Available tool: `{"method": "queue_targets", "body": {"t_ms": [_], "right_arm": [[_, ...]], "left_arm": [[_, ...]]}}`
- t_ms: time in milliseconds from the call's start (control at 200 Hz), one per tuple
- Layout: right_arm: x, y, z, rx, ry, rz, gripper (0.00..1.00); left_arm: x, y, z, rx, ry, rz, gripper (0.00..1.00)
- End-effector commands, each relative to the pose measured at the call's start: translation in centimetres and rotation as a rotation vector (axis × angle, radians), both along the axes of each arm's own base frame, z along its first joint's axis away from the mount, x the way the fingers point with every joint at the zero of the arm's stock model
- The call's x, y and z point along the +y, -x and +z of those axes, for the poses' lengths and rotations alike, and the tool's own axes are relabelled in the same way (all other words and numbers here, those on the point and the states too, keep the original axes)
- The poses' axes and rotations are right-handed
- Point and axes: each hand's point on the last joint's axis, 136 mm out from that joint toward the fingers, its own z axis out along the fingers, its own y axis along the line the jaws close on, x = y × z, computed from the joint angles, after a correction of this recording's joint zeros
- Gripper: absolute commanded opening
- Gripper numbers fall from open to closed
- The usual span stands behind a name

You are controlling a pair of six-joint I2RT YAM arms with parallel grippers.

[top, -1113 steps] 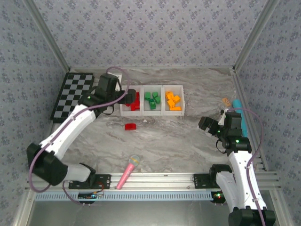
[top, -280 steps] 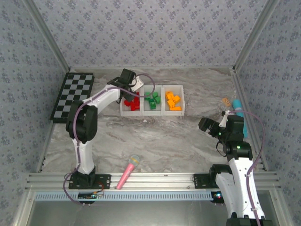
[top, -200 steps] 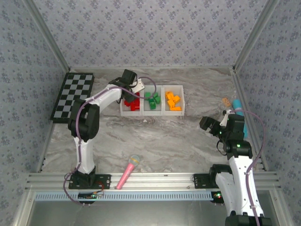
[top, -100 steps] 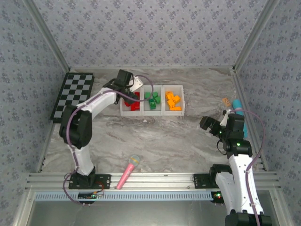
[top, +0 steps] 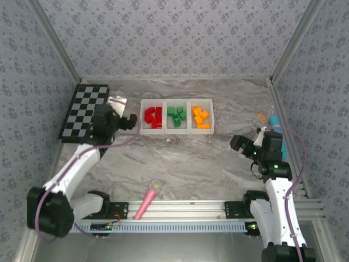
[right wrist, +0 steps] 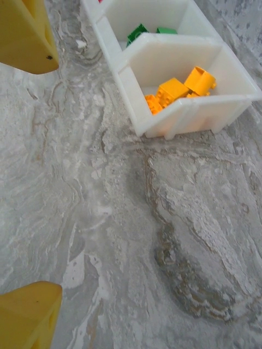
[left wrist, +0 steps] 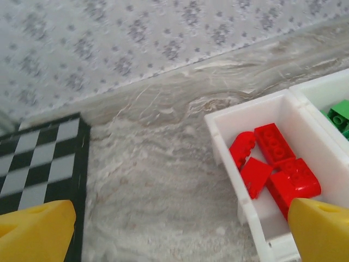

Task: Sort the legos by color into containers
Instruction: Reset both arms

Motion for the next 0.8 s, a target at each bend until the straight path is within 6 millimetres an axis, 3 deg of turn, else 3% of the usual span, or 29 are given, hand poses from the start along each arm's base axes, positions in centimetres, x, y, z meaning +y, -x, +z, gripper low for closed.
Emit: {"method": "queue_targets", "body": {"t_ms": [0,120,240,305,515,615,715,800], "right_arm": [[1.7,-0.4,0.2,-0.027,-0.137,0.014,0.99],[3.4,-2.0,0.1,-0.069,-0.345,0.008,1.00],[3.3,-4.5,0.9,-0.126,-0.345,-0.005,0.99],[2.8,-6.3,2.0,-0.174,-0.233,0.012,0.99],[-0.4,-11.5,5.9,-0.458,0.408,0.058,0.99],[-3.4,-13.2,4.2,-0.420,0.533,-0.006,0.99],[-5.6,-14.2,0.4,-0.367,0.538,-0.074,1.00],[-6.2,-14.5,-3.1,-0.332,0.543,-0.087,0.99]], "left_arm": [[2.6,1.9,1.4,-0.154,0.186,0.142,1.00],[5.1,4.6,-0.3,-0.243,0.280,0.235,1.00],[5.9,5.5,-2.4,-0.215,0.271,0.269,1.00],[5.9,5.6,-2.9,-0.212,0.274,0.274,1.00],[7.0,5.4,-3.2,-0.221,0.250,0.316,1.00],[7.5,5.5,-3.4,-0.227,0.258,0.337,1.00],[8.0,5.4,-4.3,-0.223,0.260,0.350,1.00],[8.3,4.9,-5.2,-0.210,0.253,0.356,1.00]]}}
